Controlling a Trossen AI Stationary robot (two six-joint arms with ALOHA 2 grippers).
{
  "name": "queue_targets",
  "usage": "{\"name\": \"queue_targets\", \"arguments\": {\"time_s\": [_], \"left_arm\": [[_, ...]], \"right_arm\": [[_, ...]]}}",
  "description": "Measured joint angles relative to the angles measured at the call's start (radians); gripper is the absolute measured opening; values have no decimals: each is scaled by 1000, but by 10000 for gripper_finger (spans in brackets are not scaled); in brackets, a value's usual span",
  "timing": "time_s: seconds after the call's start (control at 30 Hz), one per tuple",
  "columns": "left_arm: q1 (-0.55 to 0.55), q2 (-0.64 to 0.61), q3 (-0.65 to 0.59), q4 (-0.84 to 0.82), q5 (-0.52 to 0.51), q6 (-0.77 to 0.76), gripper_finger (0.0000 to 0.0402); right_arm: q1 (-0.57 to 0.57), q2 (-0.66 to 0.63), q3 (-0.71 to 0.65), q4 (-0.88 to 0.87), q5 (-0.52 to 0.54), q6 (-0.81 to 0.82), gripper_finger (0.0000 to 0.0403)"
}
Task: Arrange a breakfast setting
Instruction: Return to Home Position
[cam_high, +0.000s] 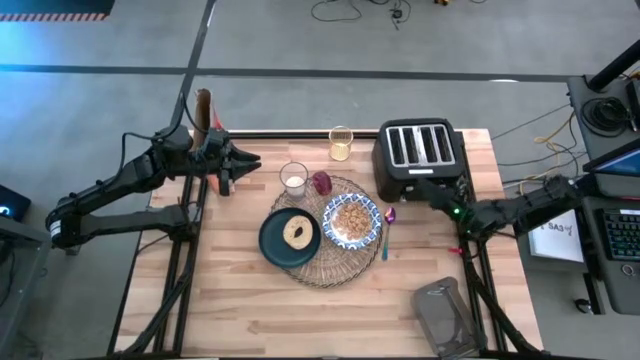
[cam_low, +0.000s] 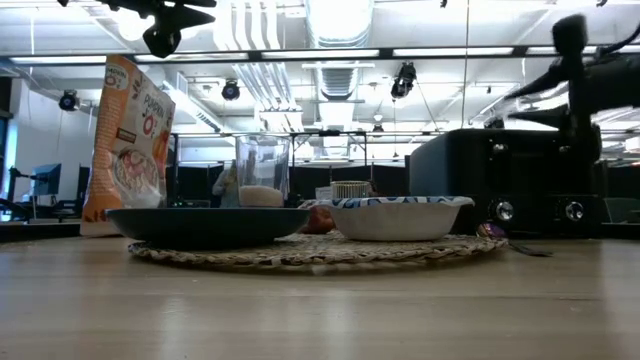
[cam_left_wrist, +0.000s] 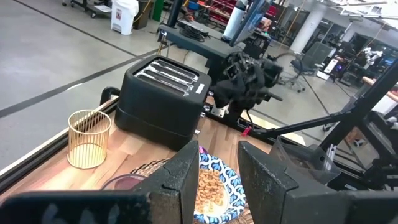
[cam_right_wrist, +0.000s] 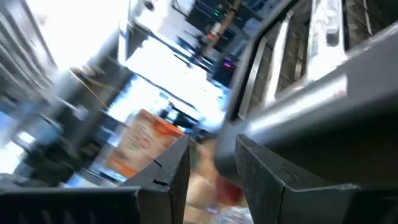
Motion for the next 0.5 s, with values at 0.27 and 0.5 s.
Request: {"name": "queue_targets", "arguments": {"time_s": [0.27, 0.5], "left_arm": [[0, 4, 0, -2, 0, -4, 95], [-3, 1, -101, 13, -3, 28, 95]], "right_arm": [[-1, -154, 0, 1, 7, 1, 110], [-1, -166, -1, 4, 4, 0, 112]]}}
